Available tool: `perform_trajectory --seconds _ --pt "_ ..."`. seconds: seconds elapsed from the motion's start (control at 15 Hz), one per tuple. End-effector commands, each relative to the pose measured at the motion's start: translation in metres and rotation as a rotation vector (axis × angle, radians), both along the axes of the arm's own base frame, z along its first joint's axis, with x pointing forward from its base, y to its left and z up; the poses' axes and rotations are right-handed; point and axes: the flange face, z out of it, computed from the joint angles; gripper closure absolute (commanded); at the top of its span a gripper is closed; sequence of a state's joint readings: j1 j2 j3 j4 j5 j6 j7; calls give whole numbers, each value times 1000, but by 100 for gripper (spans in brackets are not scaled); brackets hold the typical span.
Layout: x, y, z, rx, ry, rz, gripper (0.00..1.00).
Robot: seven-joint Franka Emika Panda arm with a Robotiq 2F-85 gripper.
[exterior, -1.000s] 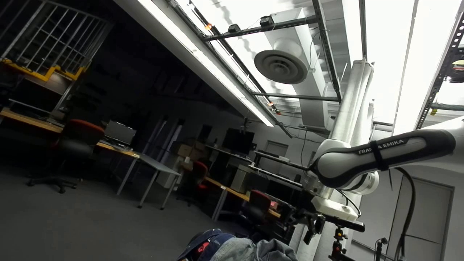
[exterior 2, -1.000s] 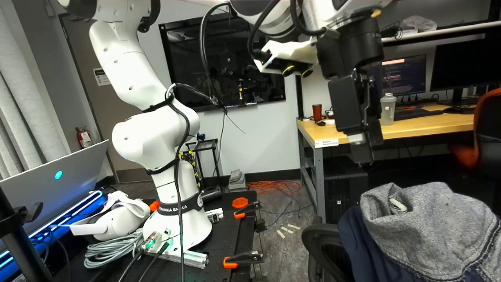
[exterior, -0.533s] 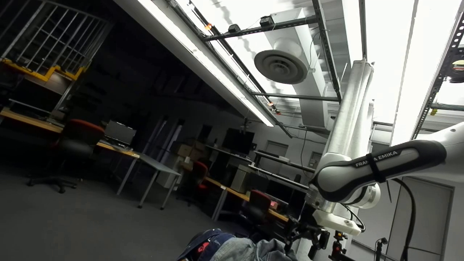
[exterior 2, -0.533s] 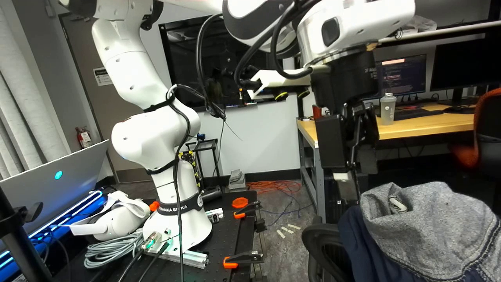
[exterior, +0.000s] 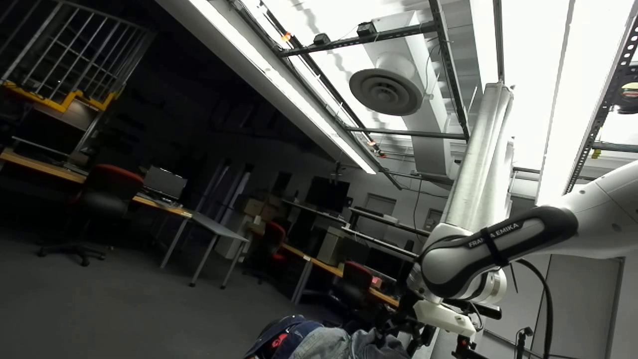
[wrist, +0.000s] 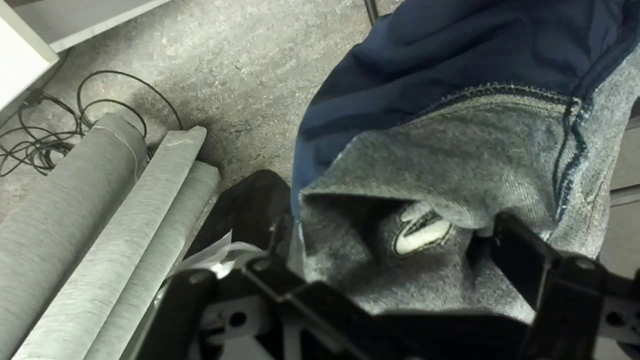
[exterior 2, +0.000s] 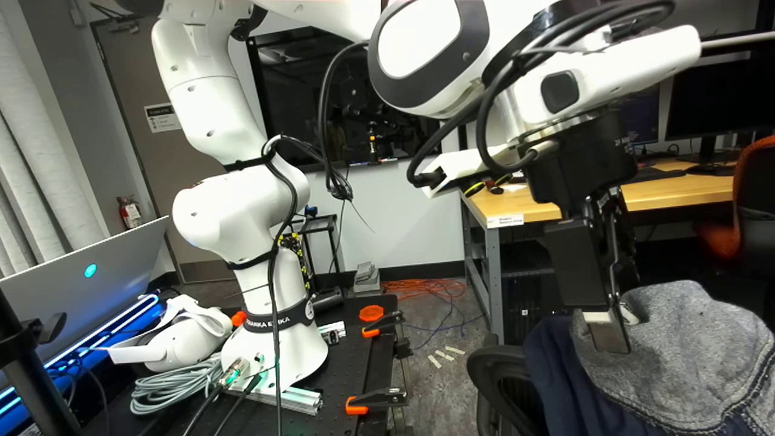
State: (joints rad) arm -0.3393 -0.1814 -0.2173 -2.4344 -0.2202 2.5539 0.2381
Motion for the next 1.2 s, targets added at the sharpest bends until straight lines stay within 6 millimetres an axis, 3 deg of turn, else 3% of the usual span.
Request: perform_trajectory --seconds 0.0,0.13,0.2,0.33,0.87,0.93,1.13 --pt "19 3 -12 -17 -27 43 0" --pt "25 3 -18 -27 -33 54 0" --pt "28 3 -21 -32 -37 58 25" --pt "32 1 -24 -46 -45 66 35" --pt "44 5 -21 -55 -52 73 96" --pt "46 8 -17 -57 -54 77 100" --pt "58 26 0 -58 -80 105 99"
